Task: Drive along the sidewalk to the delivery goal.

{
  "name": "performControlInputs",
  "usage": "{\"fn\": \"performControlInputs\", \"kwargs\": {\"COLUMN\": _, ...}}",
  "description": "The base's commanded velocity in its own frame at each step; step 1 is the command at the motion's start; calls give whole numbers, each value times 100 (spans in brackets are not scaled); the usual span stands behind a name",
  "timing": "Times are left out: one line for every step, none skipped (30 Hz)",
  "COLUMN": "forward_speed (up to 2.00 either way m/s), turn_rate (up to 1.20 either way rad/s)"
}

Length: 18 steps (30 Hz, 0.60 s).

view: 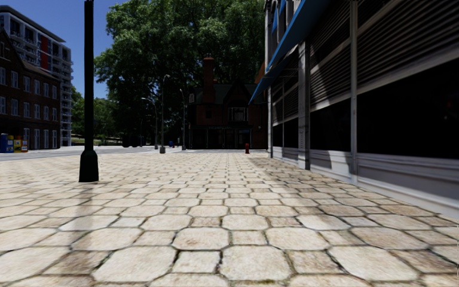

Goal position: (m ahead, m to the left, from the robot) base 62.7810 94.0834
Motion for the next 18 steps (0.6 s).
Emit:
{"fn": "performControlInputs", "kwargs": {"forward_speed": 200, "turn_rate": 0}}
{"fn": "performControlInputs", "kwargs": {"forward_speed": 200, "turn_rate": 0}}
{"fn": "performControlInputs", "kwargs": {"forward_speed": 200, "turn_rate": 0}}
{"fn": "performControlInputs", "kwargs": {"forward_speed": 200, "turn_rate": 0}}
{"fn": "performControlInputs", "kwargs": {"forward_speed": 200, "turn_rate": 0}}
{"fn": "performControlInputs", "kwargs": {"forward_speed": 200, "turn_rate": 0}}
{"fn": "performControlInputs", "kwargs": {"forward_speed": 188, "turn_rate": 0}}
{"fn": "performControlInputs", "kwargs": {"forward_speed": 178, "turn_rate": 0}}
{"fn": "performControlInputs", "kwargs": {"forward_speed": 174, "turn_rate": 0}}
{"fn": "performControlInputs", "kwargs": {"forward_speed": 174, "turn_rate": 0}}
{"fn": "performControlInputs", "kwargs": {"forward_speed": 173, "turn_rate": 0}}
{"fn": "performControlInputs", "kwargs": {"forward_speed": 173, "turn_rate": 0}}
{"fn": "performControlInputs", "kwargs": {"forward_speed": 173, "turn_rate": 0}}
{"fn": "performControlInputs", "kwargs": {"forward_speed": 173, "turn_rate": 0}}
{"fn": "performControlInputs", "kwargs": {"forward_speed": 173, "turn_rate": 0}}
{"fn": "performControlInputs", "kwargs": {"forward_speed": 174, "turn_rate": 0}}
{"fn": "performControlInputs", "kwargs": {"forward_speed": 175, "turn_rate": 0}}
{"fn": "performControlInputs", "kwargs": {"forward_speed": 176, "turn_rate": 0}}
